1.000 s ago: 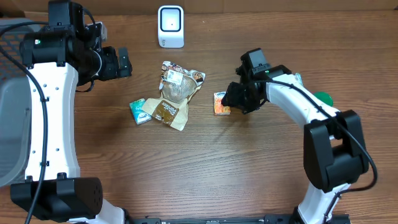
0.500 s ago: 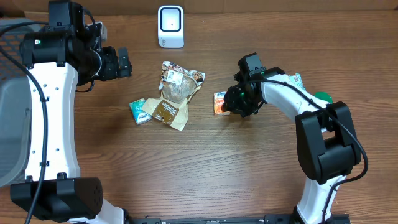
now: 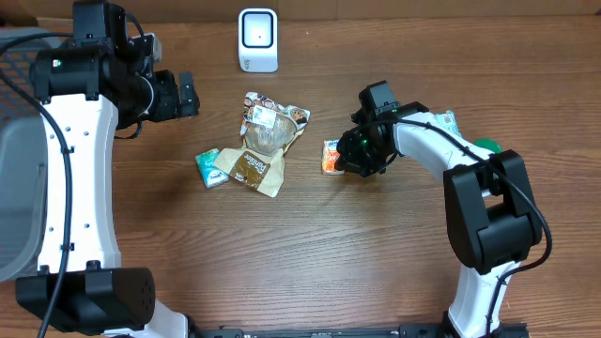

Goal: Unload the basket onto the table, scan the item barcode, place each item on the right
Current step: 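Grasp the orange tissue pack with the right gripper, then lift the orange pack and swing it toward the scanner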

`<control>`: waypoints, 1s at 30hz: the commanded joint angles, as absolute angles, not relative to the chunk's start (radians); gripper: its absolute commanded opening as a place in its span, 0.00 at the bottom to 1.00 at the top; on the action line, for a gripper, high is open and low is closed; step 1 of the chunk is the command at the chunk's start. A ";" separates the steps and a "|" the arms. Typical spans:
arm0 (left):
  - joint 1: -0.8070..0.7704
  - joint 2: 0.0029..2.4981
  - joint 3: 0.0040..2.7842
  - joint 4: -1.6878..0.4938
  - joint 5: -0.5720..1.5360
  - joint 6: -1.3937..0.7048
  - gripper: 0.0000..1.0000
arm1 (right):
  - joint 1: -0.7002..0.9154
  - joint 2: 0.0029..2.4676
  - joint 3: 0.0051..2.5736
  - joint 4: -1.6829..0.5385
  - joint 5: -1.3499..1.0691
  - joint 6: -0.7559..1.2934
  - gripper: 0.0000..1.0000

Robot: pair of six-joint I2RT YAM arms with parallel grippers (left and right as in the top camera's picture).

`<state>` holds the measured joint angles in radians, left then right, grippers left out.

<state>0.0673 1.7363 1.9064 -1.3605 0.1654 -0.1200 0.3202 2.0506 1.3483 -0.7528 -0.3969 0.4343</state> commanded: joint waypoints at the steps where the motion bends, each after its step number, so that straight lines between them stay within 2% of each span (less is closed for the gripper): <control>1: 0.064 1.728 1.927 -1.357 0.176 -0.112 1.00 | 0.324 2.085 1.341 -0.763 -0.382 0.444 0.04; 6: 0.063 1.728 1.927 -1.357 0.176 -0.112 0.99 | 0.317 2.060 1.343 -0.776 -0.416 0.435 0.04; 10: 0.063 1.728 1.927 -1.357 0.176 -0.112 1.00 | 0.296 1.996 1.343 -0.772 -0.547 0.374 0.04; 19: 0.064 1.728 1.927 -1.357 0.176 -0.112 1.00 | 0.216 1.808 1.343 -0.764 -0.991 0.245 0.04; 25: 0.063 1.728 1.927 -1.357 0.176 -0.112 0.99 | 0.170 1.755 1.343 -0.764 -1.301 0.151 0.04; 30: 0.063 1.728 1.927 -1.357 0.176 -0.112 1.00 | 0.146 1.751 1.343 -0.764 -1.470 0.121 0.04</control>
